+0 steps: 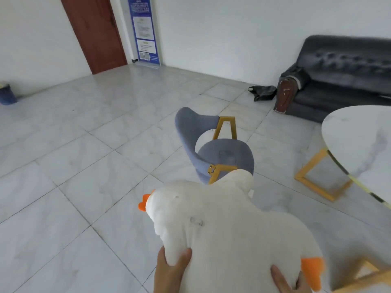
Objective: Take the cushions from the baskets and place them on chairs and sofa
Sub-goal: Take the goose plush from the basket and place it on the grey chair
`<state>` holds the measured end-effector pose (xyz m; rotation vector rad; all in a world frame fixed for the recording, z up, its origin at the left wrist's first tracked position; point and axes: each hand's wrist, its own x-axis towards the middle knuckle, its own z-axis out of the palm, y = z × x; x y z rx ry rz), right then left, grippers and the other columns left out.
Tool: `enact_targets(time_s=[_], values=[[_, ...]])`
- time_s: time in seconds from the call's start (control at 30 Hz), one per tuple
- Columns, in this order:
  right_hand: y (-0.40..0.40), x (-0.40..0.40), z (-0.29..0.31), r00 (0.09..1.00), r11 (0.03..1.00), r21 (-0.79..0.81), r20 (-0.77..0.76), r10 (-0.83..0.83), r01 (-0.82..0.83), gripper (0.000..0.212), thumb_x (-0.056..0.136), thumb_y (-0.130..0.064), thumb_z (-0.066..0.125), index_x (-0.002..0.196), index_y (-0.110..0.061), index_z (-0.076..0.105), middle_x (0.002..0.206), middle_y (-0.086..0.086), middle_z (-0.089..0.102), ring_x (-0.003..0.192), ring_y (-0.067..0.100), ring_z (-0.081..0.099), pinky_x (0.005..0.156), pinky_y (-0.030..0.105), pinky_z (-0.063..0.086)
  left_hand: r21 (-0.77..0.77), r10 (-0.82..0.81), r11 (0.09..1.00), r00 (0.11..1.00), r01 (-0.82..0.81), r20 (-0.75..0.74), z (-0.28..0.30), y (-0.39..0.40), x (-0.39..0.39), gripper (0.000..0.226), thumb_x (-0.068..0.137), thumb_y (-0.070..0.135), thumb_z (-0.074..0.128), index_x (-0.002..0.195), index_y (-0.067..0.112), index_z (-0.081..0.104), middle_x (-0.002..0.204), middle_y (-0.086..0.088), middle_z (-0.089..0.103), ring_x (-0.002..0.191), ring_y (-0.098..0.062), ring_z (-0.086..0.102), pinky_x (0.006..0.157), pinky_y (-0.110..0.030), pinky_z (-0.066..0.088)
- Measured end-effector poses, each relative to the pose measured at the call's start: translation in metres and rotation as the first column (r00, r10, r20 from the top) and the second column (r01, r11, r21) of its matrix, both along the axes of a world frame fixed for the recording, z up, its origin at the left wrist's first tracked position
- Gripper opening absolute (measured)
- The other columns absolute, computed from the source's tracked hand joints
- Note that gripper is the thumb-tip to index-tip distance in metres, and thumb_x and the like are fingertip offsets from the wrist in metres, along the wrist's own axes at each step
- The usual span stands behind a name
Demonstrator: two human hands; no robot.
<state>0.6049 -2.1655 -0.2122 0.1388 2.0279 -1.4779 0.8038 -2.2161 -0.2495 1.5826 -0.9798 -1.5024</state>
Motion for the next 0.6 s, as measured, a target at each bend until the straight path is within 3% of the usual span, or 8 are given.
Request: enact_targets(time_s=[0.07, 0.1, 0.13, 0.27, 0.33, 0.43, 0.5, 0.6], values=[[-0.039, -0.031, -0.001, 0.998, 0.998, -0.038, -0.018, 0.056, -0.057, 0.036, 0.087, -0.001, 0.050, 0.123, 0.002, 0.045, 0.111, 0.012, 0.052, 0.100, 0.027, 0.046, 0.089, 0.030, 0.029, -0.046, -0.070, 0.997, 0.995, 0.067, -0.067, 0.003, -0.066, -0.039, 0.094, 0.029, 0.057, 0.063, 0.112, 0.017, 0.047, 0.101, 0.003, 0.060, 0.092, -0.017, 0.058, 0.075, -0.031, 0.044], [-0.056, -0.049, -0.006, 0.991, 0.991, -0.063, -0.067, 0.113, -0.117, 0.040, 0.083, -0.002, 0.057, 0.122, 0.003, 0.046, 0.113, 0.013, 0.053, 0.097, 0.024, 0.046, 0.088, 0.030, 0.031, -0.071, -0.100, 0.993, 0.990, 0.093, -0.097, 0.005, -0.100, -0.059, 0.093, 0.032, 0.058, 0.064, 0.115, 0.018, 0.048, 0.104, 0.002, 0.062, 0.095, -0.018, 0.059, 0.078, -0.034, 0.047], [-0.074, -0.065, -0.005, 0.975, 0.980, -0.049, -0.120, 0.187, -0.194, 0.041, 0.080, -0.006, 0.062, 0.119, -0.001, 0.048, 0.112, 0.013, 0.055, 0.095, 0.021, 0.046, 0.087, 0.029, 0.032, -0.093, -0.134, 0.988, 0.985, 0.125, -0.108, 0.010, -0.133, -0.079, 0.090, 0.036, 0.058, 0.065, 0.115, 0.019, 0.049, 0.107, 0.001, 0.063, 0.097, -0.019, 0.060, 0.081, -0.037, 0.049], [-0.153, -0.130, 0.022, 0.961, 0.972, -0.095, -0.199, 0.193, -0.215, 0.030, 0.078, -0.019, 0.065, 0.102, -0.018, 0.046, 0.102, 0.008, 0.054, 0.094, 0.022, 0.047, 0.085, 0.034, 0.035, -0.135, -0.217, 0.971, 0.966, 0.198, -0.141, 0.033, -0.235, -0.150, 0.082, 0.042, 0.058, 0.066, 0.114, 0.022, 0.052, 0.108, -0.001, 0.065, 0.098, -0.022, 0.062, 0.089, -0.047, 0.050], [-0.182, -0.162, 0.024, 0.962, 0.978, -0.059, -0.201, 0.184, -0.200, 0.032, 0.078, -0.021, 0.066, 0.103, -0.020, 0.046, 0.103, 0.010, 0.054, 0.097, 0.025, 0.049, 0.089, 0.037, 0.037, -0.125, -0.247, 0.965, 0.958, 0.230, -0.147, 0.038, -0.269, -0.185, 0.081, 0.042, 0.057, 0.066, 0.114, 0.021, 0.051, 0.108, 0.000, 0.065, 0.098, -0.021, 0.061, 0.087, -0.045, 0.050], [-0.220, -0.202, 0.014, 0.970, 0.989, 0.007, -0.193, 0.145, -0.146, 0.038, 0.077, -0.015, 0.067, 0.111, -0.005, 0.051, 0.111, 0.019, 0.056, 0.093, 0.027, 0.048, 0.088, 0.036, 0.034, -0.057, -0.236, 0.972, 0.959, 0.229, -0.158, 0.029, -0.305, -0.228, 0.088, 0.038, 0.057, 0.064, 0.116, 0.023, 0.045, 0.106, 0.003, 0.059, 0.097, -0.021, 0.057, 0.081, -0.037, 0.045], [-0.249, -0.225, 0.008, 0.974, 0.990, 0.029, -0.179, 0.140, -0.137, 0.030, 0.077, -0.015, 0.068, 0.098, -0.003, 0.051, 0.113, 0.027, 0.057, 0.082, 0.026, 0.044, 0.087, 0.038, 0.034, -0.027, -0.215, 0.976, 0.966, 0.214, -0.144, 0.021, -0.328, -0.256, 0.093, 0.032, 0.059, 0.062, 0.117, 0.025, 0.043, 0.105, 0.004, 0.056, 0.094, -0.018, 0.054, 0.077, -0.032, 0.041], [-0.303, -0.270, -0.002, 0.959, 0.980, 0.021, -0.201, 0.200, -0.200, 0.052, 0.070, -0.033, 0.071, 0.109, -0.006, 0.050, 0.110, 0.020, 0.059, 0.092, 0.032, 0.048, 0.093, 0.040, 0.033, -0.008, -0.165, 0.986, 0.977, 0.165, -0.137, 0.021, -0.373, -0.301, 0.077, 0.042, 0.054, 0.064, 0.110, 0.030, 0.036, 0.093, 0.015, 0.051, 0.084, -0.008, 0.050, 0.078, -0.031, 0.040]])
